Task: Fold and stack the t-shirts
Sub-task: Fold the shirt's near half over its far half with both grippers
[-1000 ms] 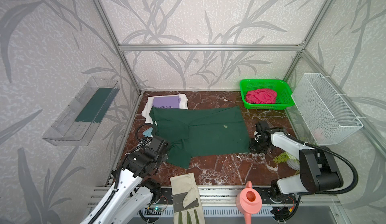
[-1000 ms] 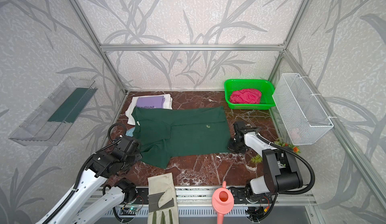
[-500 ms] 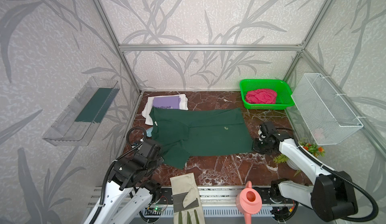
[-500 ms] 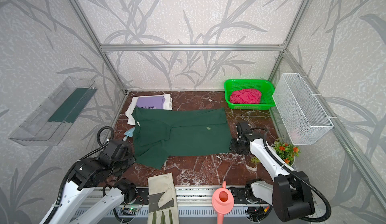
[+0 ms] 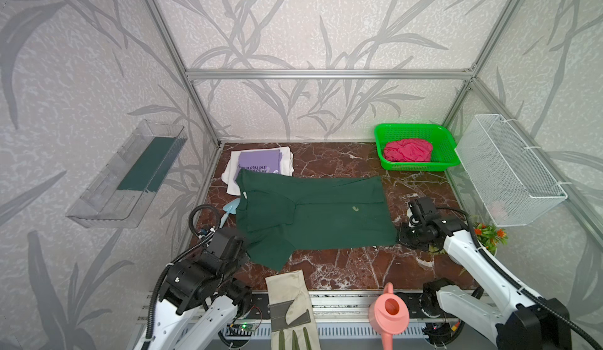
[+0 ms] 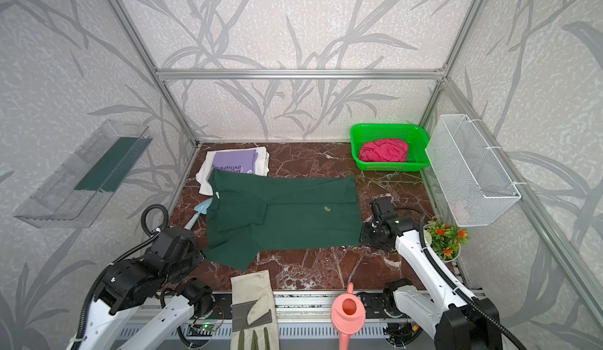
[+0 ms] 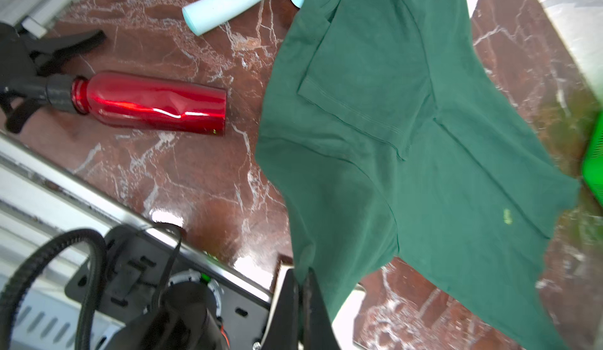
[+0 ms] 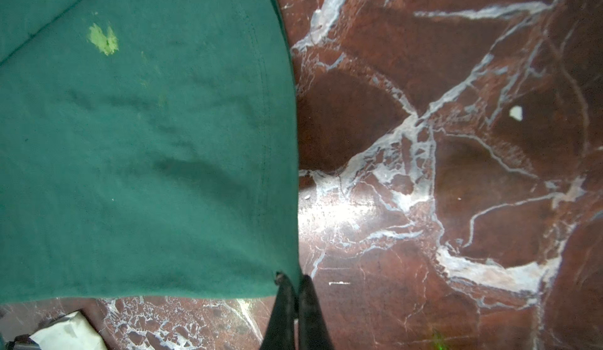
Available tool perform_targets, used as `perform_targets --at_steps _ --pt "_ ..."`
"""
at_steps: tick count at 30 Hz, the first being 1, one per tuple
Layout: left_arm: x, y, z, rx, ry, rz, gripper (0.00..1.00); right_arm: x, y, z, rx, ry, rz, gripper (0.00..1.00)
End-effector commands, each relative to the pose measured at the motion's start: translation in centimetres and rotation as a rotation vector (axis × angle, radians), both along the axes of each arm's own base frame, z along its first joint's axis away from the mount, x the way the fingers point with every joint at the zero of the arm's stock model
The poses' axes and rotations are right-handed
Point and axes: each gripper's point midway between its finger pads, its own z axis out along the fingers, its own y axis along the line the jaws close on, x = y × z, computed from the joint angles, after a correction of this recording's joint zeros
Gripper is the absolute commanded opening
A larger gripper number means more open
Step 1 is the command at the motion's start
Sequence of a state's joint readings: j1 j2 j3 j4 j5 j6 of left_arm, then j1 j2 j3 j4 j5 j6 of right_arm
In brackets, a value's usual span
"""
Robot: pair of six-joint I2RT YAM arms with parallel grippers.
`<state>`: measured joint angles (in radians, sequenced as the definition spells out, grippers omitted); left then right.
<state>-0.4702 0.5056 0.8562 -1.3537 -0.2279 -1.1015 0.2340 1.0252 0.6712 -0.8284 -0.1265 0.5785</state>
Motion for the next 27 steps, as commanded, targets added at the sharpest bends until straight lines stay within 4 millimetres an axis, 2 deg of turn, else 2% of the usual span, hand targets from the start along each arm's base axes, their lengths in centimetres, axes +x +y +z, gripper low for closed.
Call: perform_targets --at_steps 1,8,12,17,22,25,27 --pt "3.0 0.2 1.0 0.104 -0.067 -0.026 0.00 1.6 -0.5 0.8 -0.046 -0.040 -0.007 0.00" --pt "7.9 0.6 3.6 0.211 -0.102 -0.026 0.00 5.2 -1.1 2.6 -0.094 -0.093 -0.001 0.00" --pt "10.1 1.5 5.0 0.223 -0.122 -0.002 0.00 7.1 -0.5 3.2 -0.067 -0.107 0.014 0.00" --pt "12.1 2.6 6.9 0.253 -0.140 0.017 0.00 9.0 0.9 3.7 -0.015 -0.115 0.040 0.00" --pt "13.6 3.5 8.6 0.266 -0.166 0.030 0.00 10.2 1.1 4.0 -0.017 -0.116 0.043 0.00" --pt "14.8 4.0 9.0 0.267 -0.163 0.027 0.00 10.7 1.1 3.9 -0.025 -0.111 0.045 0.00" --pt "15.8 4.1 8.7 0.261 -0.152 0.022 0.00 11.1 1.0 3.6 -0.033 -0.103 0.045 0.00"
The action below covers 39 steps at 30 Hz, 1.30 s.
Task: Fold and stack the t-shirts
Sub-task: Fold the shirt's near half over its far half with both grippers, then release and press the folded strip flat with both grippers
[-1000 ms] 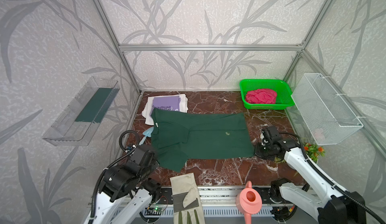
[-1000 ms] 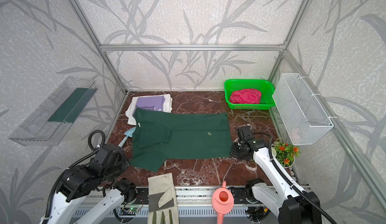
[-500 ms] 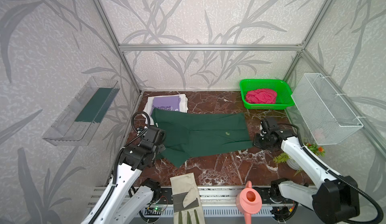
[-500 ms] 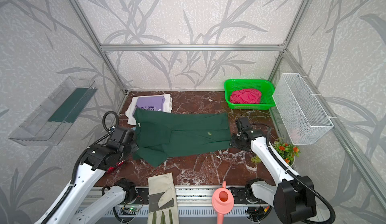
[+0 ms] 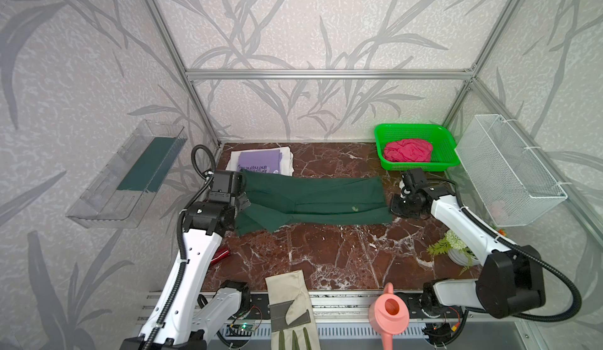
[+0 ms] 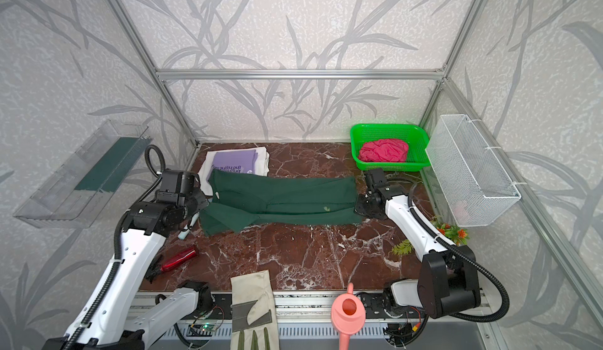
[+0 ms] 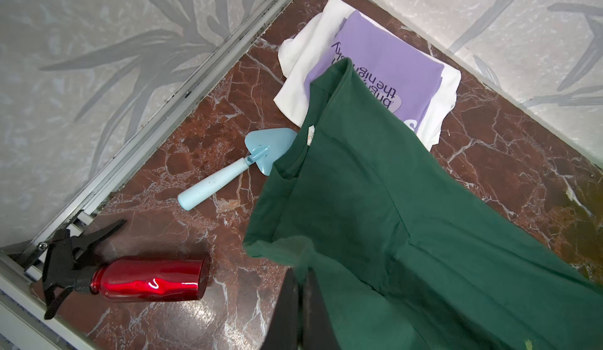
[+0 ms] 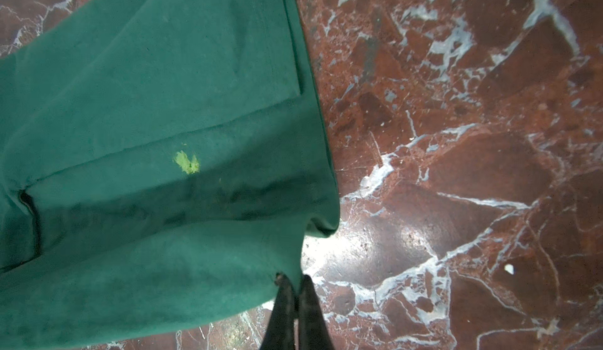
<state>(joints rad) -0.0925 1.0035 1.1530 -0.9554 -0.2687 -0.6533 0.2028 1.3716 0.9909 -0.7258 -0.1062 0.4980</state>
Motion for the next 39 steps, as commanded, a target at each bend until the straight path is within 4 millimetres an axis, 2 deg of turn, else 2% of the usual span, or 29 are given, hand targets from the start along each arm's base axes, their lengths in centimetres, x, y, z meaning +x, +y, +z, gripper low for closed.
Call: perform_targets --at_steps 1,9,17,18,21,23,25,27,29,32,34,36,39 --pt "2.0 0.4 0.6 0.010 -0.019 -0.025 0.00 1.1 -0.1 0.2 -0.011 -0.010 0.005 0.00" --pt "6.1 0.0 -2.6 -0.042 0.026 -0.041 0.00 3.8 -0.7 -1.0 -0.026 -0.012 -0.008 0.00" --pt "9.5 0.7 -6.9 -0.039 0.150 -0.005 0.00 7.2 -0.6 -2.8 -0.004 0.046 -0.003 0.01" --pt "9.9 0.7 -7.4 -0.042 0.166 -0.004 0.00 7.5 -0.5 -4.0 -0.002 0.079 -0.004 0.01" --pt "11.3 1.1 -9.0 -0.044 0.219 0.009 0.00 8.4 -0.3 -4.9 0.009 0.093 -0.003 0.05" --pt "12.4 1.4 -10.0 -0.042 0.243 0.025 0.01 8.8 -0.3 -5.2 0.012 0.097 -0.003 0.08" --pt "14.1 1.4 -10.6 -0.043 0.247 0.012 0.08 8.9 -0.3 -4.9 0.011 0.082 -0.001 0.14" --pt "15.9 1.4 -10.4 -0.036 0.217 -0.007 0.24 9.0 -0.1 -3.9 0.020 0.028 0.011 0.27" --pt "16.9 1.4 -9.9 -0.030 0.175 -0.019 0.32 8.5 0.1 -1.9 0.018 -0.049 0.032 0.42" --pt "16.1 0.9 -9.7 -0.045 0.159 -0.038 0.43 6.8 0.2 -0.4 -0.002 -0.102 0.051 0.50" --pt "14.1 -0.2 -10.1 -0.072 0.170 -0.064 0.46 5.5 0.6 -0.1 0.013 -0.110 0.069 0.50" --pt "11.6 -1.8 -11.0 -0.121 0.183 -0.099 0.47 4.5 1.4 -0.4 0.044 -0.096 0.097 0.49" --pt "7.9 -5.7 -13.0 -0.262 0.203 -0.194 0.47 4.1 2.4 -1.4 0.050 -0.073 0.130 0.47"
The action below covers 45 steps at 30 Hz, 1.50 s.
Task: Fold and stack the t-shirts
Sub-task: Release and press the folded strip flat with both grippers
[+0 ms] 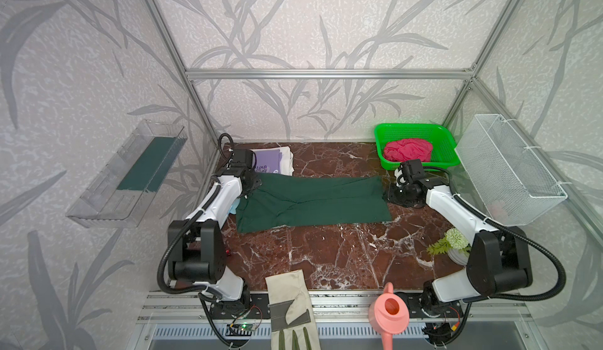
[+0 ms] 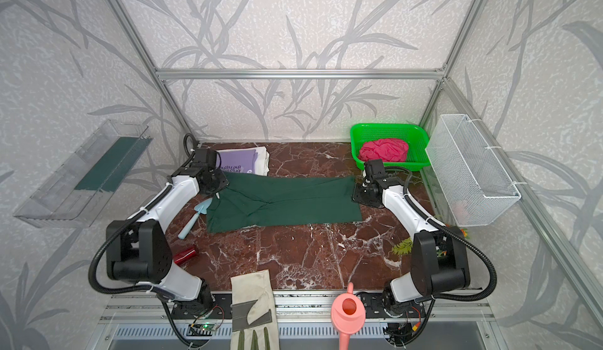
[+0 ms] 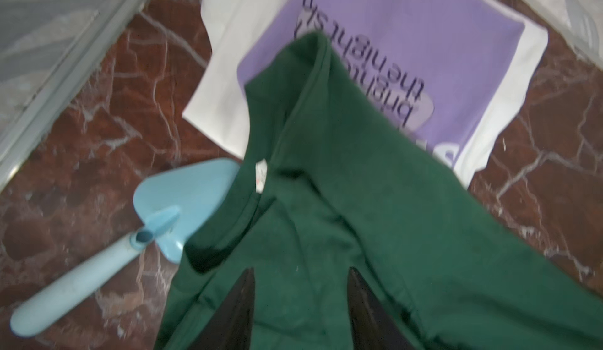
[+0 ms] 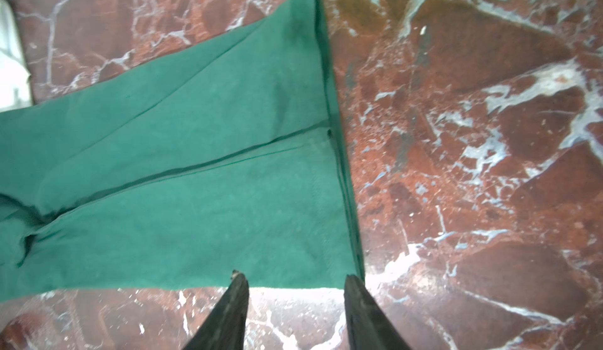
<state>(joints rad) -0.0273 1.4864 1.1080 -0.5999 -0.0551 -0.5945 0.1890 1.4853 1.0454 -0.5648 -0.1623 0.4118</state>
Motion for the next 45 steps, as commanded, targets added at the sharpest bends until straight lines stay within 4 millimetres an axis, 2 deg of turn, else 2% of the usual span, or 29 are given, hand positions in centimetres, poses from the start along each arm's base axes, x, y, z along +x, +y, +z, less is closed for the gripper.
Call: perform_targets --at_steps 1,4,7,14,20,25,31,34,42,45 --pt "-3.5 -4.8 -1.8 -0.177 0.030 -0.103 0.47 -0.5 1.4 -1.8 0.015 0.041 0.053 0.46" --pt "-5.6 -7.6 -3.1 -0.186 0.071 -0.170 0.48 0.4 2.3 -2.9 0.036 0.064 0.062 0.45" --pt "-6.1 -8.9 -4.4 -0.167 0.105 -0.188 0.49 1.3 3.0 -4.0 0.055 0.088 0.069 0.45" --pt "-4.9 -9.0 -7.2 -0.134 0.157 -0.160 0.47 2.1 3.8 -7.4 0.039 0.144 0.091 0.45" --pt "-3.9 -9.2 -8.5 -0.126 0.183 -0.154 0.44 0.7 2.9 -9.1 -0.001 0.214 0.073 0.45" --pt "-3.4 -9.2 -8.8 -0.125 0.175 -0.141 0.37 0.1 2.7 -9.3 -0.005 0.223 0.076 0.45" --pt "-2.7 -9.0 -9.0 -0.107 0.176 -0.132 0.33 0.0 3.2 -9.3 0.023 0.233 0.079 0.45" --pt "-2.5 -9.0 -9.2 -0.105 0.179 -0.130 0.26 0.0 3.3 -9.3 0.027 0.234 0.081 0.45" --pt "-2.4 -8.7 -8.8 -0.076 0.185 -0.141 0.00 -0.3 3.2 -9.4 0.023 0.245 0.090 0.45" --pt "-2.5 -8.6 -8.6 -0.070 0.186 -0.151 0.00 -0.4 3.2 -9.5 0.023 0.246 0.092 0.45"
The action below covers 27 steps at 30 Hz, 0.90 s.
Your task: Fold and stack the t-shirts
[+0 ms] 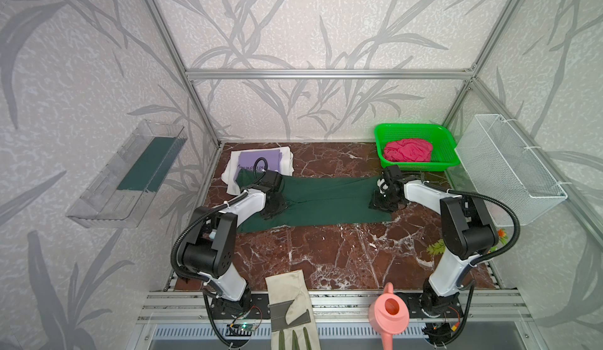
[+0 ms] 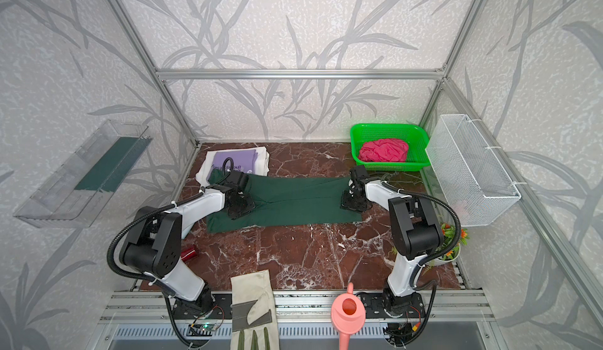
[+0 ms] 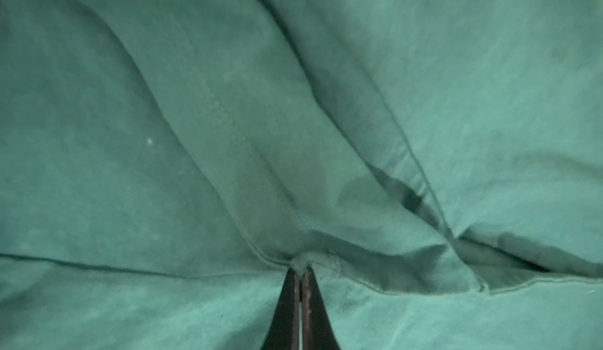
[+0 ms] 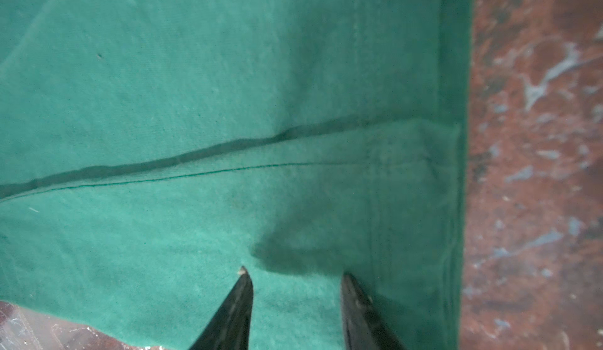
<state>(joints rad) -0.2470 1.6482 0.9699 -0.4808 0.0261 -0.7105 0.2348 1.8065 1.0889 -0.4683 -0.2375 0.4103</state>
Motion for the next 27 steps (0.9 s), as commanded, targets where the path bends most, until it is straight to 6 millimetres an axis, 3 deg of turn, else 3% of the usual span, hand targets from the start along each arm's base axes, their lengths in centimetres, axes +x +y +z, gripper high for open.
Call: perform_targets --at_steps 1,8,20,27 --pt "0.3 0.4 0.7 0.031 -0.003 -0.011 0.00 -1.5 0.0 -0.8 -0.006 0.054 0.020 0.45" --pt "1.3 2.0 3.3 0.180 0.003 -0.111 0.00 -1.5 0.0 -0.7 -0.006 0.055 0.023 0.45" --pt "8.8 1.3 6.1 0.349 0.048 -0.337 0.00 -1.9 0.0 -1.4 -0.003 0.079 0.029 0.45" --pt "11.6 0.4 7.0 0.417 0.047 -0.405 0.00 -2.2 0.2 -1.8 0.011 0.088 0.022 0.45"
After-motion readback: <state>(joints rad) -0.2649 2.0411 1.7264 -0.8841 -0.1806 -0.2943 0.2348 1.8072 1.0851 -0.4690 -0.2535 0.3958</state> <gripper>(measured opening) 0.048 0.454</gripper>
